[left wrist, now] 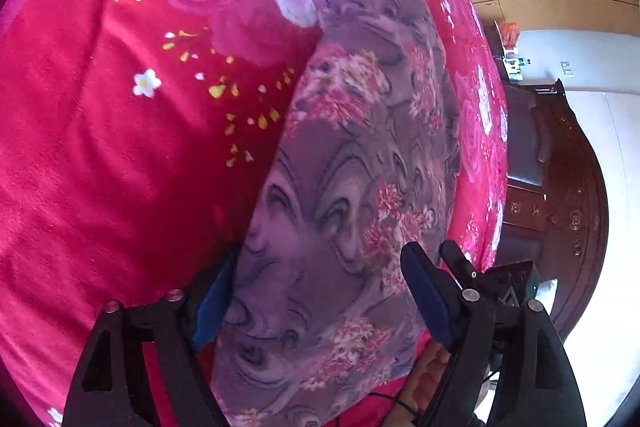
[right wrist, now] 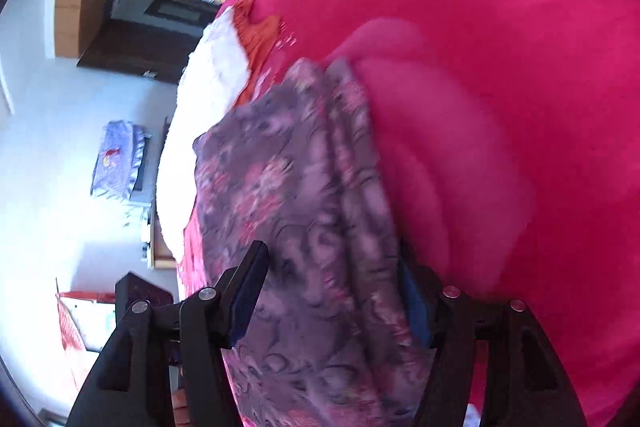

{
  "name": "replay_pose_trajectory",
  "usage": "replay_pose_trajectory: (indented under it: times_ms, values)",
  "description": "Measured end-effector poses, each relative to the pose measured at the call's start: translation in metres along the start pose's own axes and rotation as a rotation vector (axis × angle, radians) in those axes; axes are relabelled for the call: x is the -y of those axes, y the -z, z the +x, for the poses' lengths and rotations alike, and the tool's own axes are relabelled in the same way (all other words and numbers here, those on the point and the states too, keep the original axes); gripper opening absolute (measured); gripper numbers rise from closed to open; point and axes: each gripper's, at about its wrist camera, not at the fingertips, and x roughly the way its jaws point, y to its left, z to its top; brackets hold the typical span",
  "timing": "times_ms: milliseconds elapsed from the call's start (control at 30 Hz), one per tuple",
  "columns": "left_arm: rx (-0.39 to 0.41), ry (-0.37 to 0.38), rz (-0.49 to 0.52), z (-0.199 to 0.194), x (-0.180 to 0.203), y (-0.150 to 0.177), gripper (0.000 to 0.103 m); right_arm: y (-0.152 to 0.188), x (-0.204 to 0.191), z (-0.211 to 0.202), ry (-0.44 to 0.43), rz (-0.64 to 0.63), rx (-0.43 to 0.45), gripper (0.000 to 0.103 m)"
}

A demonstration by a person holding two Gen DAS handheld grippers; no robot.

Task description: Fold small clothes

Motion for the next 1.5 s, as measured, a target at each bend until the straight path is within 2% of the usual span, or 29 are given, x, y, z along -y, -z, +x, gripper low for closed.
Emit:
replay_pose_trajectory:
  times_ms: [67, 167, 200, 233, 267, 300, 333, 400, 467, 700, 767, 900, 1167, 1333, 1500]
  values:
    - [-0.007, -0.012, 0.002, 0.001, 0.003, -0.002, 0.082, 0.002, -0.008, 0.005, 0.023, -0.036, 0.004, 0.072]
    - [0.002, -0.027, -0.041, 0.0, 0.007, -0.001, 0.083, 0.003, -0.015, 0.01, 0.068, -0.062, 0.005, 0.072]
    - [0.003, -0.04, -0.047, 0.001, 0.009, -0.002, 0.08, 0.003, -0.02, 0.011, 0.096, -0.078, 0.004, 0.069]
    - [0.005, -0.06, -0.047, 0.001, 0.015, 0.002, 0.076, 0.003, -0.024, 0.013, 0.131, -0.098, 0.005, 0.062]
    - [0.009, -0.093, -0.04, 0.005, 0.022, 0.005, 0.063, 0.005, -0.029, 0.015, 0.167, -0.131, 0.009, 0.05]
    - [0.011, -0.133, -0.021, 0.007, 0.028, 0.007, 0.054, 0.009, -0.035, 0.014, 0.188, -0.174, 0.019, 0.044]
    - [0.018, -0.156, -0.001, 0.004, 0.034, 0.011, 0.05, 0.013, -0.041, 0.01, 0.206, -0.218, 0.033, 0.035]
    - [0.044, -0.187, 0.038, -0.001, 0.046, 0.017, 0.036, 0.019, -0.047, 0.006, 0.245, -0.269, 0.057, 0.027]
    - [0.072, -0.203, 0.073, -0.008, 0.058, 0.023, 0.029, 0.025, -0.053, -0.002, 0.278, -0.28, 0.085, 0.02]
    - [0.175, -0.28, 0.213, -0.046, 0.098, 0.06, 0.027, 0.058, -0.093, -0.031, 0.379, -0.382, 0.168, 0.019]
    - [0.195, -0.29, 0.237, -0.058, 0.106, 0.074, 0.027, 0.071, -0.1, -0.043, 0.373, -0.379, 0.189, 0.019]
    - [0.233, -0.297, 0.285, -0.109, 0.104, 0.111, 0.027, 0.1, -0.113, -0.063, 0.375, -0.391, 0.225, 0.019]
    - [0.264, -0.328, 0.326, -0.196, 0.086, 0.177, 0.027, 0.154, -0.134, -0.07, 0.355, -0.384, 0.224, 0.019]
    - [0.282, -0.373, 0.33, -0.23, 0.063, 0.203, 0.027, 0.186, -0.139, -0.051, 0.335, -0.368, 0.177, 0.019]
    - [0.276, -0.385, 0.288, -0.257, 0.025, 0.219, 0.028, 0.216, -0.146, -0.028, 0.302, -0.371, 0.134, 0.019]
